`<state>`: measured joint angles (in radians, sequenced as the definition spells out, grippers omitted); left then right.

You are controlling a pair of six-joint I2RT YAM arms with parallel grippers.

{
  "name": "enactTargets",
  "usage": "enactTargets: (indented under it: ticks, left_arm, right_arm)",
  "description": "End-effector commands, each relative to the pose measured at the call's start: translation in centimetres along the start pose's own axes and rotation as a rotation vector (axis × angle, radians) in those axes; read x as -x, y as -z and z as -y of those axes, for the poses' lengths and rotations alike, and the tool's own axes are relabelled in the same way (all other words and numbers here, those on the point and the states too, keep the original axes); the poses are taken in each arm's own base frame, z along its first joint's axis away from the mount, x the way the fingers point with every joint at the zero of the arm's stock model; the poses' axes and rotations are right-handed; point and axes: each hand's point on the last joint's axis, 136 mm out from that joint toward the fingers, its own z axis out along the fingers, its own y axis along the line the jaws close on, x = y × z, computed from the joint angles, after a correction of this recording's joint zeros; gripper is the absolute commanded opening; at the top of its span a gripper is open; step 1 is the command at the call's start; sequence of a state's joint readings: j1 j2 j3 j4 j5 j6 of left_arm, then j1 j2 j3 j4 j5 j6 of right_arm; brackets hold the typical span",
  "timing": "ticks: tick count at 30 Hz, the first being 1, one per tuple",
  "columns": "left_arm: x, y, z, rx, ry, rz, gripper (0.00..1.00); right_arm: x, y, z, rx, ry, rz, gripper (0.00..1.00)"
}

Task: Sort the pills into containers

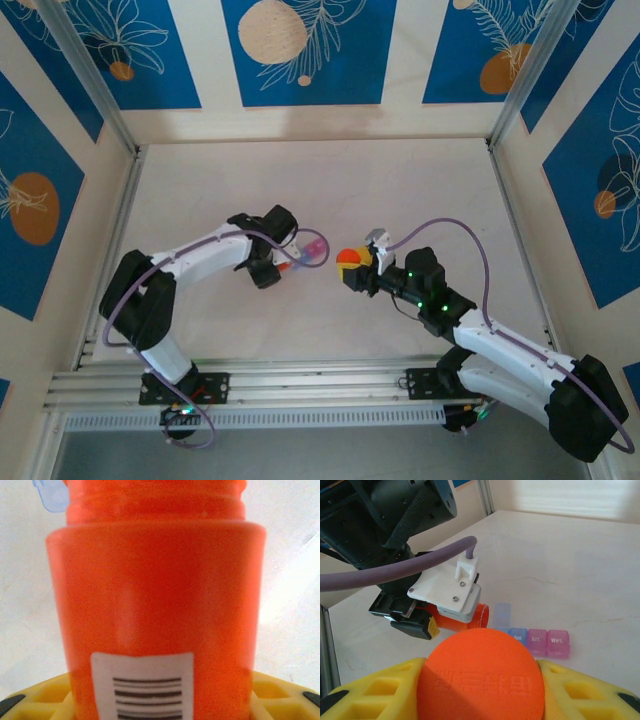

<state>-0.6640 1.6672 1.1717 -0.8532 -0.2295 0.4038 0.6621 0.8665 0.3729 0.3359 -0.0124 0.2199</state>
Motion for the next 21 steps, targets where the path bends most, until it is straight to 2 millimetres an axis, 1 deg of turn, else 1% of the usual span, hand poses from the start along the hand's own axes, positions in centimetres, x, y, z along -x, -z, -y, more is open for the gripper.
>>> enactTargets:
  ticks: [1, 4, 11, 21]
  left_arm:
    - [-0.07, 0.11, -0.14, -0.011, -0.038, -0.042, 0.0]
    - [0.22, 0.12, -0.14, -0.016, -0.044, -0.049, 0.0]
    - [0.14, -0.05, -0.29, -0.01, -0.063, -0.089, 0.0]
    - [0.85, -0.11, -0.48, 0.006, -0.081, -0.122, 0.0]
  right_arm:
    - [0.44, 0.25, -0.84, 0.032, -0.005, 0.018, 0.0]
    - [0.47, 0.28, -0.86, 0.033, -0.004, 0.019, 0.0]
    - [0.64, 0.48, -1.02, 0.036, -0.002, 0.026, 0.0]
    - [0.92, 0.8, -1.34, 0.045, 0.002, 0.035, 0.0]
